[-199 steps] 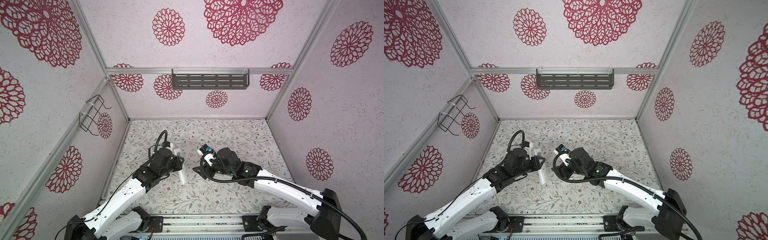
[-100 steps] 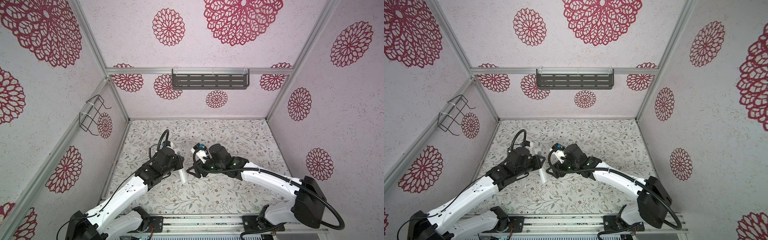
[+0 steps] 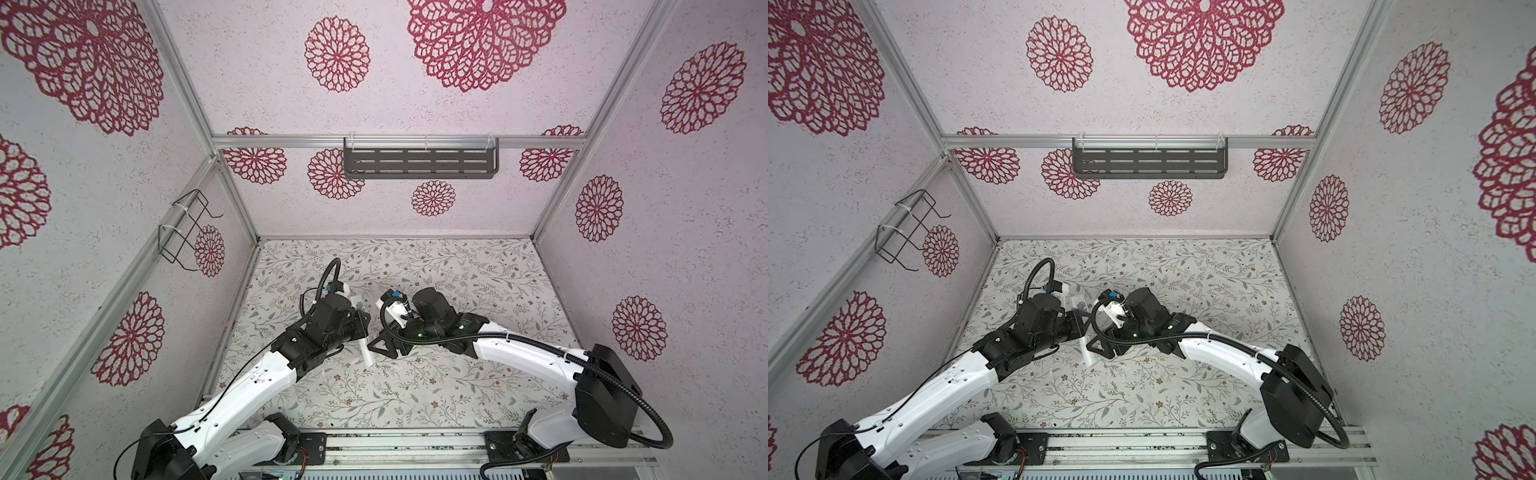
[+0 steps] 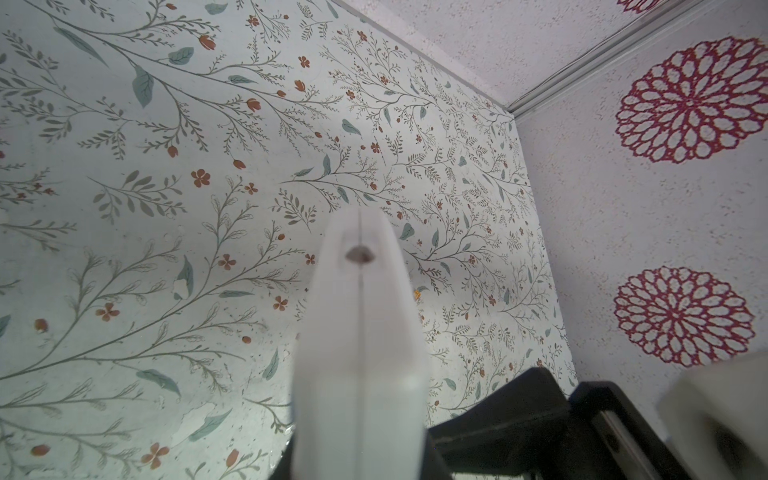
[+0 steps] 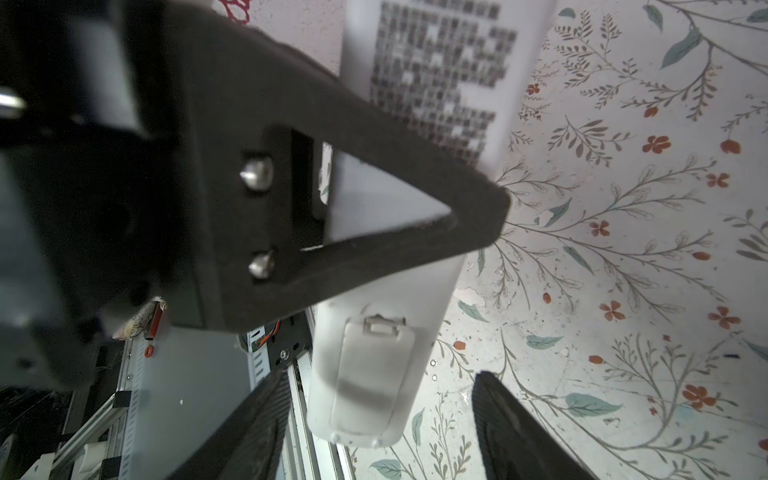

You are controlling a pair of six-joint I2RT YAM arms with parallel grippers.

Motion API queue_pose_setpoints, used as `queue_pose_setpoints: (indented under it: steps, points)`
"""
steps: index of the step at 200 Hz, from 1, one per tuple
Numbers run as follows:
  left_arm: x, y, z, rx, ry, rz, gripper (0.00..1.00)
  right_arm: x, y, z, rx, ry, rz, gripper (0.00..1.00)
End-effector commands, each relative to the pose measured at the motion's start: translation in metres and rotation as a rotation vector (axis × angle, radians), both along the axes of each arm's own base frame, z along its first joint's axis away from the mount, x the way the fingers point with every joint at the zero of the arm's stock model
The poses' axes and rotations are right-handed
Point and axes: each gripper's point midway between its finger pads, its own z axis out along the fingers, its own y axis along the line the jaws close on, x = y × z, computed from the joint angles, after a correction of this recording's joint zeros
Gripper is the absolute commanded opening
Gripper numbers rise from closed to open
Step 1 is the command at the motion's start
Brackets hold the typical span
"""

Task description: Load the batteries into the remote control

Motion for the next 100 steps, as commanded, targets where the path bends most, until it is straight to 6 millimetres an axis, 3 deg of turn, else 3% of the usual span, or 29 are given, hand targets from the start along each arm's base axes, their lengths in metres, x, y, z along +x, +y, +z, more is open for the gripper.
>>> queue_pose_setpoints:
  steps: [1,100]
  points:
    - [0.0045,-0.0058,0.0144,-0.011,-0.036,-0.008,0.02,0.0056,0.0080,0.0252,0.069,-0.025,0.005,0.72]
    - [0.0019,-0.0127,0.0141,-0.004,-0.041,-0.033,0.02,0.0059,0.0131,0.0239,0.088,-0.005,0.016,0.65]
